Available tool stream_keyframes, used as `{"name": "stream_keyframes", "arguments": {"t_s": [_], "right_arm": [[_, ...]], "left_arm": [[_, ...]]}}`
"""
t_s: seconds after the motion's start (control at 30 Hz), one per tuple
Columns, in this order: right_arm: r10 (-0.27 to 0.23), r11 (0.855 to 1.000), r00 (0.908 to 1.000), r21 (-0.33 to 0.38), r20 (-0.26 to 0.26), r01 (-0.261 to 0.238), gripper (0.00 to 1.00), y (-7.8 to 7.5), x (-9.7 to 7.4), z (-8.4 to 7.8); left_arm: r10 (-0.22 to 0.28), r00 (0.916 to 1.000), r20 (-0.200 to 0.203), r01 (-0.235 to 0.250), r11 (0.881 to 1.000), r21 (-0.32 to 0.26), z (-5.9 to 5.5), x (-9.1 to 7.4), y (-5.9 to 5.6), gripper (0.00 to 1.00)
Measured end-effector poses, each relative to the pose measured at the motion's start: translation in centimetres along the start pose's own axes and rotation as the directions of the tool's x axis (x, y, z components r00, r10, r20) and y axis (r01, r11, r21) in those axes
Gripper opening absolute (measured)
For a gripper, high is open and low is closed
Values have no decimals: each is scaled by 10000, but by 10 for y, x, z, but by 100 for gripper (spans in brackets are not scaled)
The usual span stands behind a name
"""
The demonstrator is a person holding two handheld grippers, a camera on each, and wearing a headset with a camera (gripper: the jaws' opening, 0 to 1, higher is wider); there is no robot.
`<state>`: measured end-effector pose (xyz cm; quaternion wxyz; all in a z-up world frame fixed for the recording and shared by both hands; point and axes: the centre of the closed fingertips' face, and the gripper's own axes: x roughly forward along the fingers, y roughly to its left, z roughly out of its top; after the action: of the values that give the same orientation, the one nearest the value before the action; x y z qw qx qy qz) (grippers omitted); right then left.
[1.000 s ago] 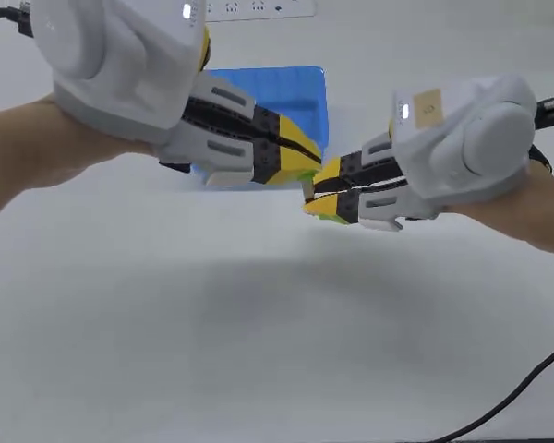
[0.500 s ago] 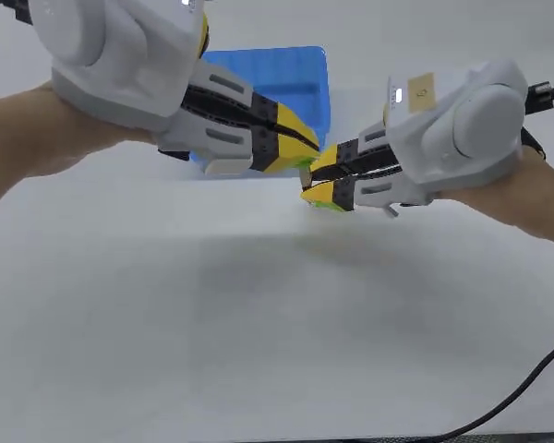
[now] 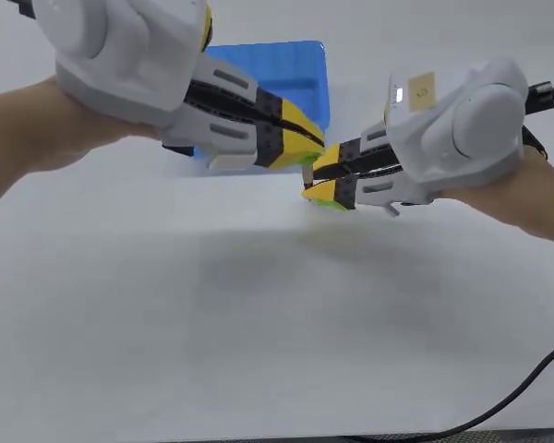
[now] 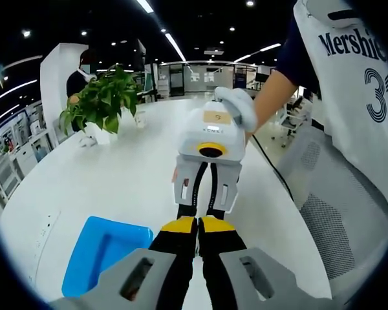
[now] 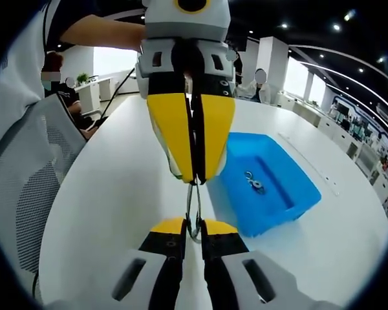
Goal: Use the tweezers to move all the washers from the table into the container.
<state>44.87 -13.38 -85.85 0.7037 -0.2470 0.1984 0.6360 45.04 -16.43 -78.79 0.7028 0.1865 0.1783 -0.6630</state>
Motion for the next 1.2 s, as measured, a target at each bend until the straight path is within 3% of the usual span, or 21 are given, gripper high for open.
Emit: {"name": "stream_keyframes", "arguments": {"t_s": [0.3, 0.53, 0.83, 1.2], "right_arm": [[107, 9998, 9999, 194, -10, -107, 9, 5, 0, 2], [44, 9999, 9999, 90, 100, -45, 9, 7, -4, 12], [-270, 9992, 9987, -278, 437, 282, 10, 1, -15, 45], [-464, 9935, 9970, -1007, 624, 525, 10, -11, -20, 85]], "left_arm": [[-96, 9999, -49, 95, 9999, -70, 0, -2, -3, 5], [-113, 9999, -14, 113, 9999, 31, 8, -10, -5, 5], [180, 9998, 65, -183, 9985, 512, 33, -35, -5, 5], [627, 9980, 10, -624, 9920, 1094, 55, -65, 3, 5]]}}
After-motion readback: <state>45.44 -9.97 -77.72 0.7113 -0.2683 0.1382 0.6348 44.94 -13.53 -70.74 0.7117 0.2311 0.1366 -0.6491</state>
